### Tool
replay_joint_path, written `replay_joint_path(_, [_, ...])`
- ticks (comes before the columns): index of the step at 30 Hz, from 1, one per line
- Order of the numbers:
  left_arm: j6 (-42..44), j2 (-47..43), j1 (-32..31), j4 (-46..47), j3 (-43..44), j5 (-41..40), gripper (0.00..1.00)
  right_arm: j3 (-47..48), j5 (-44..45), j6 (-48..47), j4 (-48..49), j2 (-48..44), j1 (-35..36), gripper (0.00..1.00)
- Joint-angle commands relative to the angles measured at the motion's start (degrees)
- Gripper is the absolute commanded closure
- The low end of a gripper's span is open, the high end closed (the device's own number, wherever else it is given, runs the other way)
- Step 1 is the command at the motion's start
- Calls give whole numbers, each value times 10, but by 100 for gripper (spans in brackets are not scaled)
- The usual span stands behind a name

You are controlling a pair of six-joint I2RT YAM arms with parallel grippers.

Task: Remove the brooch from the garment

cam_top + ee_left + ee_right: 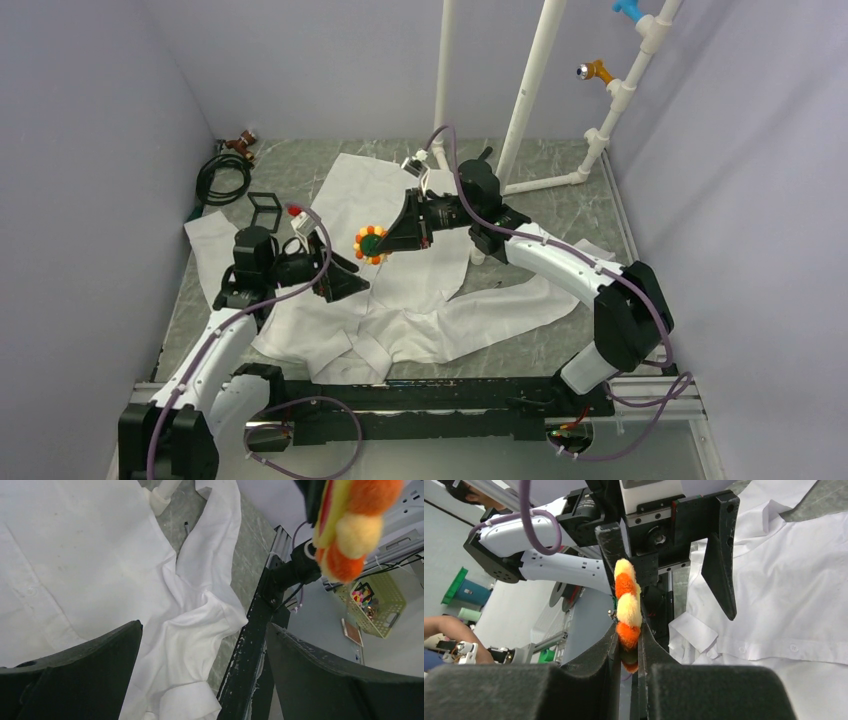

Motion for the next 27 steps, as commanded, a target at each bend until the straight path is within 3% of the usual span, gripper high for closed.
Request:
replay_joint_path(1, [-19,-13,-13,37,36,23,0,-5,-26,14,41,3,1,100])
replay_joint_path(15, [-38,-3,-59,48,80,47,1,-9,-28,-35,-6,10,3,100])
replay_joint_path(21, [-51,15,-63,39,106,-3,1,-14,-32,-48,-13,4,6,100])
replay_joint_path(27, [-110,41,-63,99,116,-28,1,-18,-27,-68,-32,-7,15,100])
